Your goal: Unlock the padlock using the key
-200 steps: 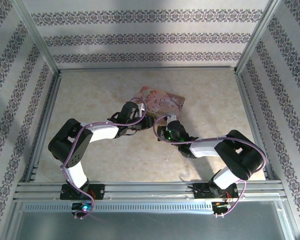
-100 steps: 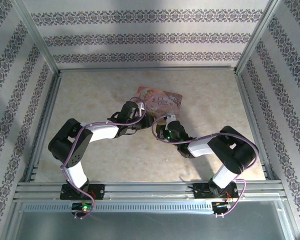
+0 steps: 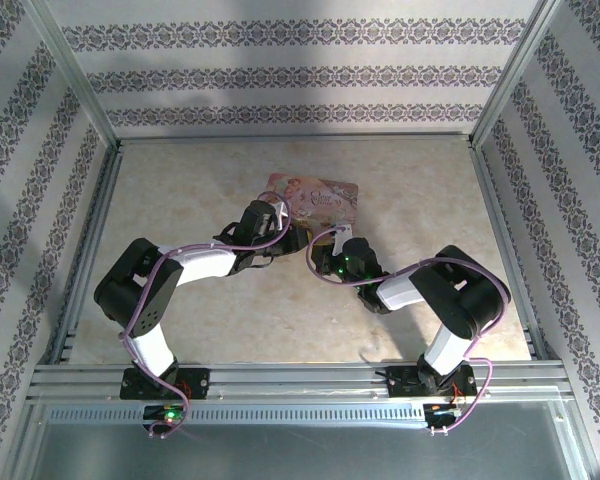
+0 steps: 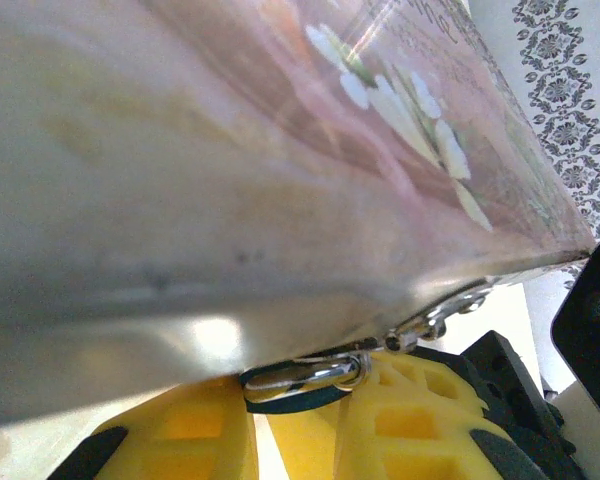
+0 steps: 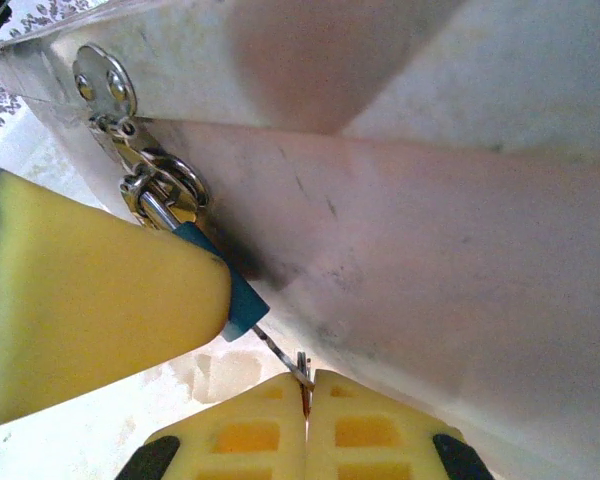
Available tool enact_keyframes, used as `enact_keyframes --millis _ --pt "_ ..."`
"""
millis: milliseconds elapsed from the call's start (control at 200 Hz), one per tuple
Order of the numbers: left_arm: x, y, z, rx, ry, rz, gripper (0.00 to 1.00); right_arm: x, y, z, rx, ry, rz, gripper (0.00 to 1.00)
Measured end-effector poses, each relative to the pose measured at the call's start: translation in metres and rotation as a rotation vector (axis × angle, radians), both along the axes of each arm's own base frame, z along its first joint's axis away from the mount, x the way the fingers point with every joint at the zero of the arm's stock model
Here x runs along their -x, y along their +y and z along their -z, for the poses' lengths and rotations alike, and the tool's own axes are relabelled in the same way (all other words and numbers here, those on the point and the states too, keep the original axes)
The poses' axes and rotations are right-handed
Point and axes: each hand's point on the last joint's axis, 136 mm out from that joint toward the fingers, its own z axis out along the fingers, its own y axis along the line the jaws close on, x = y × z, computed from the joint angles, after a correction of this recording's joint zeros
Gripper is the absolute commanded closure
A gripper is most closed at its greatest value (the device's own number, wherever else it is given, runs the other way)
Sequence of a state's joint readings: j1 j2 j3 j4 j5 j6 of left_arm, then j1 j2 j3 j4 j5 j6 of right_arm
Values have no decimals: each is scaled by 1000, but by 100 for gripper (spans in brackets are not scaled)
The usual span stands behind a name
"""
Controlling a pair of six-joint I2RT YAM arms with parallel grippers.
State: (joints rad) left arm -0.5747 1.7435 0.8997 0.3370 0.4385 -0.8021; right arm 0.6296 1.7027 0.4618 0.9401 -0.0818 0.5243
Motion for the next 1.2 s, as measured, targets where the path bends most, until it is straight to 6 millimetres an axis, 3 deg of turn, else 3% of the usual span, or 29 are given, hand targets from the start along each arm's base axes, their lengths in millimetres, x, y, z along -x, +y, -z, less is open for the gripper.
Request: enact_keyframes --millis 600,1199 --pt "-2 -1 -3 17 0 -10 81 -2 4 -6 -27 -5 -25 100" --pt "-1 -2 22 31 63 -33 81 5 3 21 -122 78 91 100"
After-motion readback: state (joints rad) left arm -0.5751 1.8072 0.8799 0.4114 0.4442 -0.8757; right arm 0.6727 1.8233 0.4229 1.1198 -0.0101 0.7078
